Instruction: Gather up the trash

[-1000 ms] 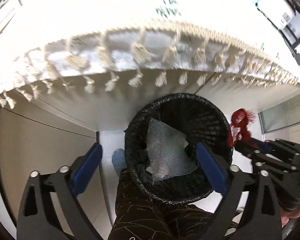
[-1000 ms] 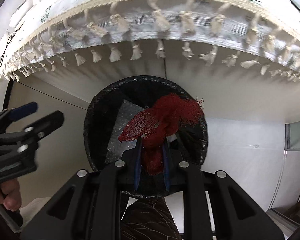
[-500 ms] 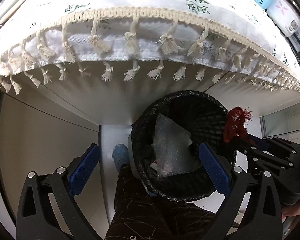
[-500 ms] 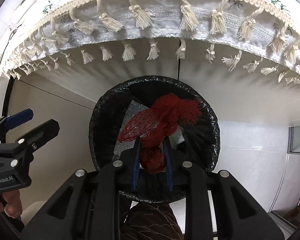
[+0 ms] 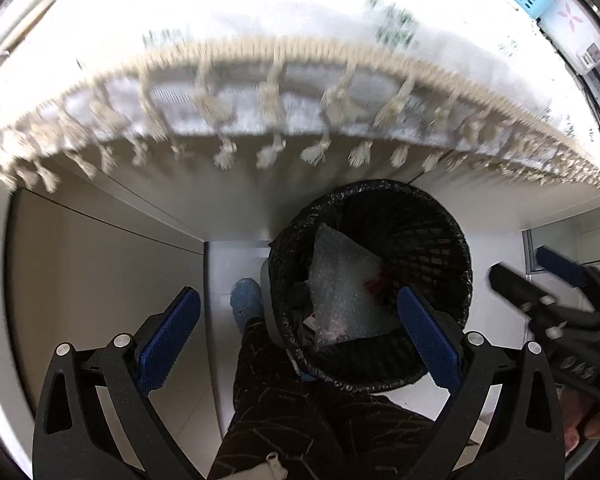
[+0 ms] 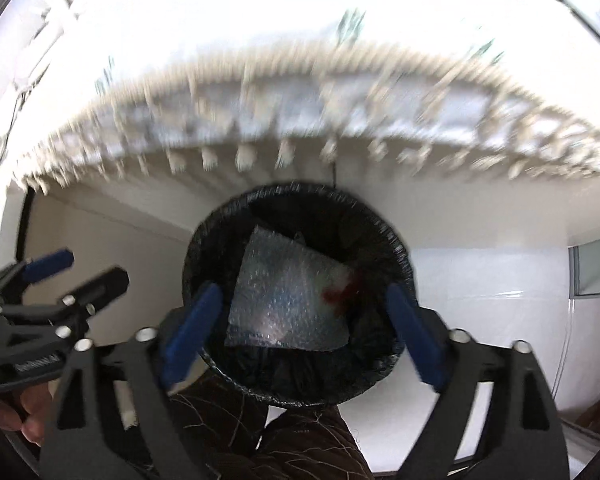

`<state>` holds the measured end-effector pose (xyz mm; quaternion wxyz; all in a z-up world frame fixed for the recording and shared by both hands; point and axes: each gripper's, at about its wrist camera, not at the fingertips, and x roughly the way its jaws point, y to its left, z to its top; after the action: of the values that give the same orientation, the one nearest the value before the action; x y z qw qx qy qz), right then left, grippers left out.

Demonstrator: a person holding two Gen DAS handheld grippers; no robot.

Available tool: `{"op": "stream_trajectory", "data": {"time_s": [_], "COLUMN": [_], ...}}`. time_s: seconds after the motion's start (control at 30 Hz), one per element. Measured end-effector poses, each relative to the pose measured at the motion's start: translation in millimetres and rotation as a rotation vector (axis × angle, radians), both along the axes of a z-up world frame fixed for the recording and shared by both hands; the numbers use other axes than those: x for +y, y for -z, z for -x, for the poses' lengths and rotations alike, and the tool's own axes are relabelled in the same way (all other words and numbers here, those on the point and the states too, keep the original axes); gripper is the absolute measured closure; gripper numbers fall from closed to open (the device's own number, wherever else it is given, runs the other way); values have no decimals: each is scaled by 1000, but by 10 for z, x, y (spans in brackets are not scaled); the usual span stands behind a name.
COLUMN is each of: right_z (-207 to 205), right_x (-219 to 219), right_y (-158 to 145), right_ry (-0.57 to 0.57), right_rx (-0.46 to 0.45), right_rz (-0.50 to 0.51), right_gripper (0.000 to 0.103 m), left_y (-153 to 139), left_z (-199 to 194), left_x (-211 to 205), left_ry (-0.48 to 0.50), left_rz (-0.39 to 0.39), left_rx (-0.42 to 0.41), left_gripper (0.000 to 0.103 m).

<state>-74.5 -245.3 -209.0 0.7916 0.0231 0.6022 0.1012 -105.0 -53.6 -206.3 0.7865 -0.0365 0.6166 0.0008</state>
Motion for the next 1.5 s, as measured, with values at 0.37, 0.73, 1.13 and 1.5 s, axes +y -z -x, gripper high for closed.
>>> {"op": "stream_trajectory", "data": {"time_s": [0.37,0.73,1.13,1.5], "right_z": [212,547,576,581], "right_x": [-222,-189,-191,-191], "right_y": [-1419,-1886,-1832,-1806], "right_ry": [69,44,40,37], "right_rx": [-116,-144,-128,-119], "right_rz": [14,50,50,52], "right_gripper": [9,9,9,9], "left_y": [-1218,-1728,-1693,-1688], "left_z": [166,469,533,513], "left_x": [-50,-126,-131,-141], "left_ry": [7,4,-3,-2], "left_rz": [22,10,14,6], "left_rx": [-94,-147,-139,-138], "left_gripper": [6,6,6,6]}}
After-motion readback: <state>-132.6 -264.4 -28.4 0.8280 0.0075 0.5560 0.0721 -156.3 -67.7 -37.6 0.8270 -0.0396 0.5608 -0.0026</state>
